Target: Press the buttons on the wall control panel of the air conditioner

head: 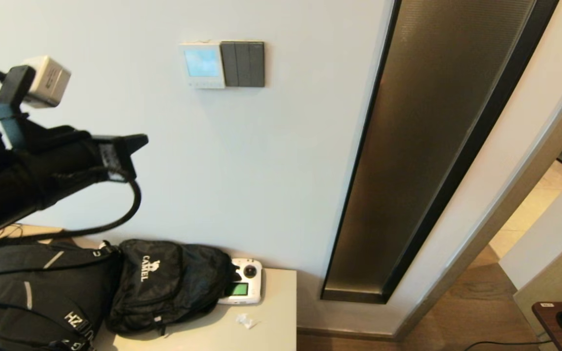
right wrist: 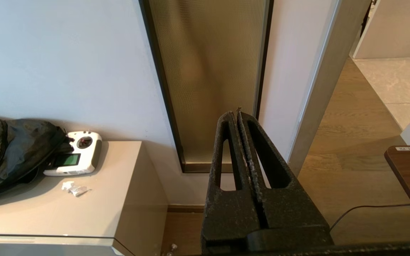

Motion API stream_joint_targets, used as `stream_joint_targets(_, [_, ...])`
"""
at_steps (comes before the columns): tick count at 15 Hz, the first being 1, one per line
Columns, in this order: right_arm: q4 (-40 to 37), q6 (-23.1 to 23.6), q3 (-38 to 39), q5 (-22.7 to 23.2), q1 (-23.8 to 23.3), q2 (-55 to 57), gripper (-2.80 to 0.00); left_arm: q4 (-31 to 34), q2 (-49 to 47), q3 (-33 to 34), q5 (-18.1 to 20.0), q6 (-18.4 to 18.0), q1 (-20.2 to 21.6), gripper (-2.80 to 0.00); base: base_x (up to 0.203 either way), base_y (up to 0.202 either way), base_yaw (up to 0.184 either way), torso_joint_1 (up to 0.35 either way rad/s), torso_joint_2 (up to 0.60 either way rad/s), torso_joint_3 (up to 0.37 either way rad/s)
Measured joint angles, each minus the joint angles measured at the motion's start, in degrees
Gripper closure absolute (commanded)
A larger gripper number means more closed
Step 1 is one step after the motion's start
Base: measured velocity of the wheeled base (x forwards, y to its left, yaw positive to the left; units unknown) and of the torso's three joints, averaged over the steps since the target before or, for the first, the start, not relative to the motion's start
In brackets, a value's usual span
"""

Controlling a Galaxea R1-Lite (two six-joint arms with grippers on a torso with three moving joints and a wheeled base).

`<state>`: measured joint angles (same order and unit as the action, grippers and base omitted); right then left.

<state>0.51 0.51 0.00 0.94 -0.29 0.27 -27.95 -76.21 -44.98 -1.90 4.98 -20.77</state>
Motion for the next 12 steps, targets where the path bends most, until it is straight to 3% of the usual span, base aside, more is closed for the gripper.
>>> stream_joint_targets(4, [0.00, -0.02, 0.00, 0.00, 0.02, 0.00, 0.00, -0.81, 17.56, 20.17, -2.00, -0.03, 1.22, 0.00, 0.000, 0.000, 0.000, 0.000, 0.00, 0.000])
stream_joint_targets(7, [0.00, -0.02, 0.00, 0.00, 0.00, 0.00, 0.00, 1.77, 29.95, 28.84, -8.25, -0.17, 2.77, 0.00, 0.000, 0.000, 0.000, 0.000, 0.00, 0.000])
stream_joint_targets(9, [0.00, 0.00, 0.00, 0.00, 0.05, 0.00, 0.00, 7.94, 38.36, 32.15, -13.40, -0.22, 3.99, 0.00, 0.000, 0.000, 0.000, 0.000, 0.00, 0.000])
stream_joint_targets(12, [0.00, -0.02, 0.00, 0.00, 0.02, 0.00, 0.00, 20.23, 49.43, 33.69, -15.92, -0.77, 9.12, 0.00, 0.000, 0.000, 0.000, 0.000, 0.00, 0.000])
